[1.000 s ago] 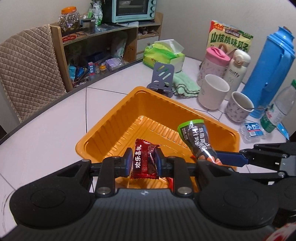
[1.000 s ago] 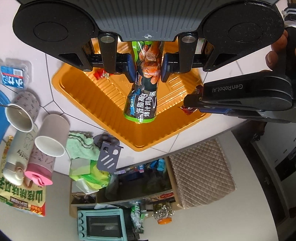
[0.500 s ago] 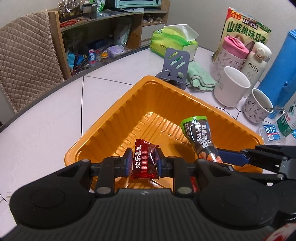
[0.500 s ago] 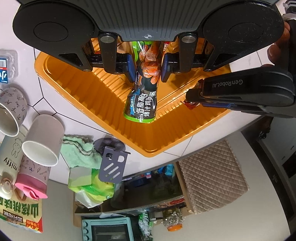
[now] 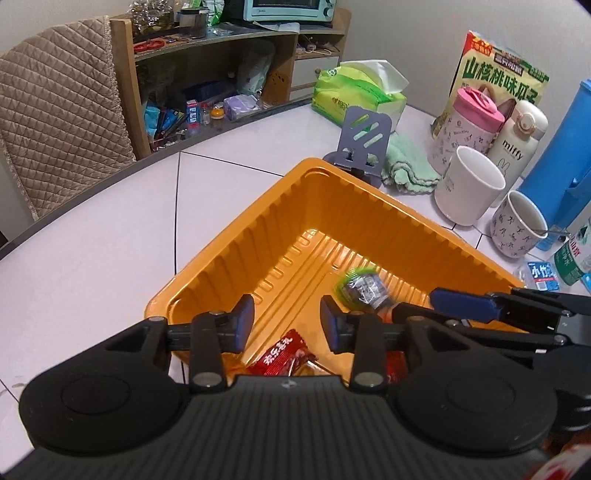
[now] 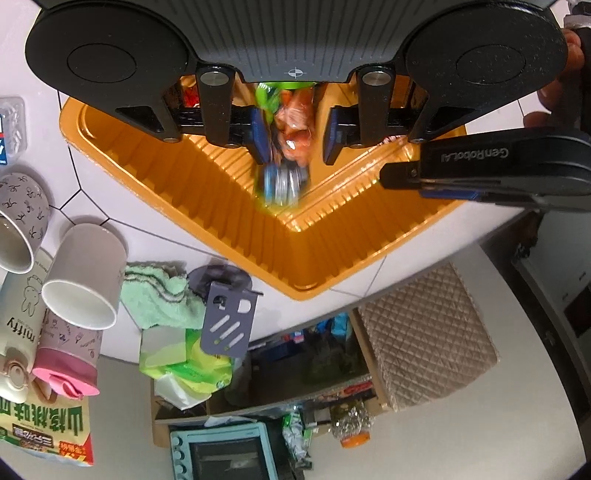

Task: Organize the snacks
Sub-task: 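Carry both snacks over the orange tray and open the left tool to drop its packet, then open the right tool to drop the sausage stick into the tray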

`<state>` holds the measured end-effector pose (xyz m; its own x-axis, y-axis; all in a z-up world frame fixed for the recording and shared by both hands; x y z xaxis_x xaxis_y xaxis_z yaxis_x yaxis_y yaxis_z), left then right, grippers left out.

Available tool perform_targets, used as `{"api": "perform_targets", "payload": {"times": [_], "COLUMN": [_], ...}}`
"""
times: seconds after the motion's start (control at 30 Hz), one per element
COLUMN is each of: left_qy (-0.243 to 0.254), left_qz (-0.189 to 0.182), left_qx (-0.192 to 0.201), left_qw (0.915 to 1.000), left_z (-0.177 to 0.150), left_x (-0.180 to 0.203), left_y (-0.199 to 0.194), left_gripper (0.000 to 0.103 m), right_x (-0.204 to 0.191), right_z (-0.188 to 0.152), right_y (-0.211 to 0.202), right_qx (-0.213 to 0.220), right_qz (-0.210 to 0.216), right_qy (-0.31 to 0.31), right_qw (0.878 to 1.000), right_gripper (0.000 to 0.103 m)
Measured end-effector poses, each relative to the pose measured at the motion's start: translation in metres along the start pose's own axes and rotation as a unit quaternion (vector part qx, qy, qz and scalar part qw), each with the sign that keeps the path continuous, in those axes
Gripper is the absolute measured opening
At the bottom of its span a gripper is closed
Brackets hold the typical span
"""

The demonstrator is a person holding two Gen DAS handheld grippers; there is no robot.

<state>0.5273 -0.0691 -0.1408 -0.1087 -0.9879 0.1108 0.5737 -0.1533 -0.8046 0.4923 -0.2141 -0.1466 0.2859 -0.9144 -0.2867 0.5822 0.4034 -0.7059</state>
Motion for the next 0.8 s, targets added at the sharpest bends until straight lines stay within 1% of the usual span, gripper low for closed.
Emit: {"api": "perform_targets", "payload": {"times": [0.03,0.07,0.23,0.47,0.6,0.8], "left_qy": [-0.002,-0.002,-0.007,-0.015,-0.023,-0.038], "left_qz": [-0.001,-0.003,-0.011,-0.025,-0.029,-0.028], "left_qx": [0.002,0.003,0.011,0.024,0.031,0.031], "left_qw": [1.0000,1.0000,0.9999,0.9993,0.9989,0.9984], "left_z": [0.000,-0.001,-0.008,-0.026,-0.042,-0.074], "left_x": [-0.001,-0.001,-0.003,-0.001,0.000,-0.001], "left_y": [-0.003,-0.007,-0.027,-0.063,-0.087,-0.120], "left_gripper": [0.035,0.035,0.035,0.036,0.038,0.040], "right_x": [-0.001,-0.001,0.000,-0.003,-0.008,-0.019], "right_z": [0.001,0.000,-0.006,-0.029,-0.044,-0.066], "right_y": [-0.004,-0.008,-0.029,-0.067,-0.088,-0.120], "right_qx": [0.006,0.011,0.011,0.012,0.011,0.008], "right_qz": [0.000,-0.001,0.008,0.014,0.013,0.017], "right_qy": [0.000,0.000,0.014,0.027,0.028,0.034], "right_qw": [1.000,1.000,1.000,0.999,0.999,0.999], "right_gripper": [0.056,0.057,0.057,0.058,0.059,0.059]}}
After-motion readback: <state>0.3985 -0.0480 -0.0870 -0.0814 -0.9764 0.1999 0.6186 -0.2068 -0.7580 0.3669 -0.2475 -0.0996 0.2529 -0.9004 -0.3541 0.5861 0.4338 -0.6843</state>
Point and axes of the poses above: each gripper's, at about its wrist camera, not at the fingertips, and y roughly the way its jaws point, x to its right, z to its top, the point moved 5 cm from there along y, roughly the way its jaws point, and after that the axes turned 1 degree about -x, right-handed, at the moved point
